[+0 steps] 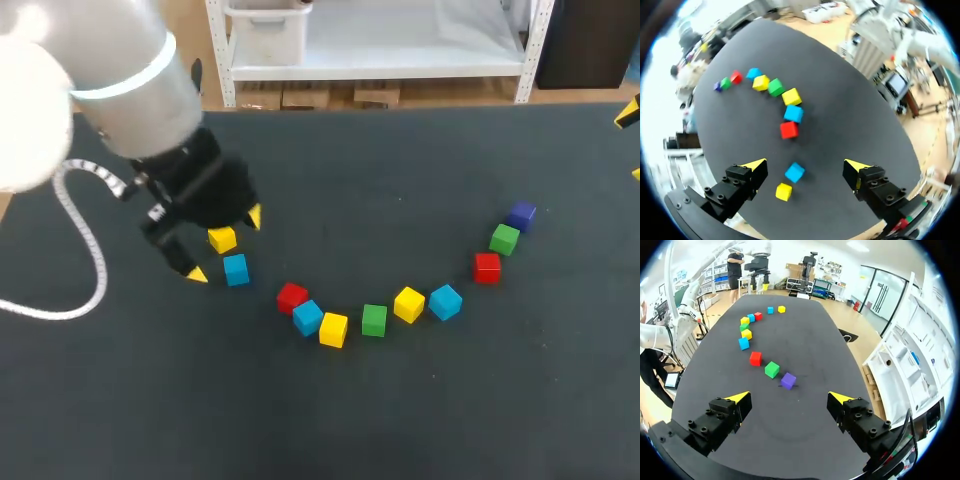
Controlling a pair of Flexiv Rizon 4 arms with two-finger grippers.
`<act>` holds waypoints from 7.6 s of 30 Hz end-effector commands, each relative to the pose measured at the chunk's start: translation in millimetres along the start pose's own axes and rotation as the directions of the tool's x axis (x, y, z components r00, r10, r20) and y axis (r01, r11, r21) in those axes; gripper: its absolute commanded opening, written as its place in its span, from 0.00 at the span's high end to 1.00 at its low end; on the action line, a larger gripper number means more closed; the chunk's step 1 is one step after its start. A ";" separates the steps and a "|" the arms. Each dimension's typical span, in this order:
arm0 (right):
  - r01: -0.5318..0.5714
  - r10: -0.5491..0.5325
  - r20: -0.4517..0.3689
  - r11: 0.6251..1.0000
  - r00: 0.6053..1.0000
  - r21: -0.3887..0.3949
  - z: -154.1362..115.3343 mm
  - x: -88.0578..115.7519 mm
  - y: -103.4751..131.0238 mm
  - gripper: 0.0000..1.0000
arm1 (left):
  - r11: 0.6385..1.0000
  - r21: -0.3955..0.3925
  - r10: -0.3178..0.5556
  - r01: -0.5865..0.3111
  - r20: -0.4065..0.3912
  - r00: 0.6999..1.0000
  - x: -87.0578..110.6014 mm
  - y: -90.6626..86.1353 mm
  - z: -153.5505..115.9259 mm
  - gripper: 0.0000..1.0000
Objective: Place the blue cubes, place green cubes on the blue cubes, place the yellow cubes on the green cubes, then place the red cubes on the yellow cubes, and place purple cube on the red cubes.
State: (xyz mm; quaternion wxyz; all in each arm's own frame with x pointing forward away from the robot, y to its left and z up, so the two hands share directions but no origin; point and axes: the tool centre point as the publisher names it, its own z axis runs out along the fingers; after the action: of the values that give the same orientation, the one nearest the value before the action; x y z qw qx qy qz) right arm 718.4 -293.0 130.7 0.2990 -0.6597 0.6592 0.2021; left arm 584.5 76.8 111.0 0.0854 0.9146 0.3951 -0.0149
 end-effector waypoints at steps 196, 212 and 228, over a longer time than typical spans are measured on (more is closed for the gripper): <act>0.001 -0.001 0.002 1.000 1.000 0.002 0.1 0.2 0.6 0.00 | 0.686 0.065 -0.710 0.725 -0.159 0.686 -25.0 176.4 127.0 1.00; 0.001 -0.001 0.002 1.000 1.000 0.002 0.1 0.2 0.6 0.00 | 0.690 0.072 -0.704 0.720 -0.161 0.691 -24.6 179.6 131.7 1.00; 0.001 -0.001 0.002 1.000 1.000 0.002 0.1 0.2 0.6 0.00 | 0.686 0.080 -0.705 0.723 -0.175 0.687 -21.0 179.5 132.3 1.00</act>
State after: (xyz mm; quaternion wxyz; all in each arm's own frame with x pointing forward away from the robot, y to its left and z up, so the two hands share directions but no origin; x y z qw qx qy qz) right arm 718.3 -293.1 130.7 0.2990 -0.6596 0.6593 0.2021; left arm 701.1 -79.7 8.0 -0.0138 0.6895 0.7240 -0.0148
